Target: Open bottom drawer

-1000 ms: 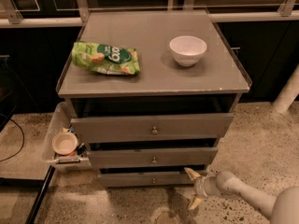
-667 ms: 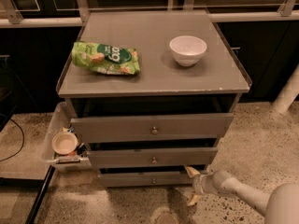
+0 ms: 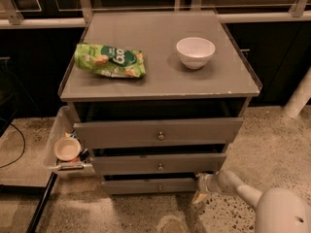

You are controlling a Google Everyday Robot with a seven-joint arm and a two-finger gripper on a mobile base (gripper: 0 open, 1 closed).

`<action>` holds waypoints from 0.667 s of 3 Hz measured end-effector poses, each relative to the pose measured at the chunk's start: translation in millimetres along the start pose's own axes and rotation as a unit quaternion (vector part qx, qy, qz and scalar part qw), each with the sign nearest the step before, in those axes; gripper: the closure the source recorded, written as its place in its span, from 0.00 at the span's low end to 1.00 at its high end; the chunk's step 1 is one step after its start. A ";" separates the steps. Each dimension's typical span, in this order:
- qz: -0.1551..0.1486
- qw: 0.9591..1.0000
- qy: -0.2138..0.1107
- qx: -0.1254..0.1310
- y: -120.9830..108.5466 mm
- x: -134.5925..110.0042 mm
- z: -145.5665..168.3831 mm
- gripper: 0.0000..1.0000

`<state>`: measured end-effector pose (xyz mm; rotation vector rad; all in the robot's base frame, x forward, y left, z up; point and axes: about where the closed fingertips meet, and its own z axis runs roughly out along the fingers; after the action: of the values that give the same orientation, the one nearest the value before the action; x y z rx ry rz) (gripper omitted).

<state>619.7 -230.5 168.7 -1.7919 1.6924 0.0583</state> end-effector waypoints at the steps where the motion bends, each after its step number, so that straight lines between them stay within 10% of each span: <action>1: 0.000 1.000 0.000 0.000 0.0 0.0 0.0 0.00; 2: -0.006 1.000 -0.003 -0.021 -8.5 0.8 28.9 0.00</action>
Offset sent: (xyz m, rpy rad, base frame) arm 0.0185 0.0069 -0.0191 -0.0079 0.0318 0.0217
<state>639.1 -217.7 149.4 -1.8302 1.6866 0.0941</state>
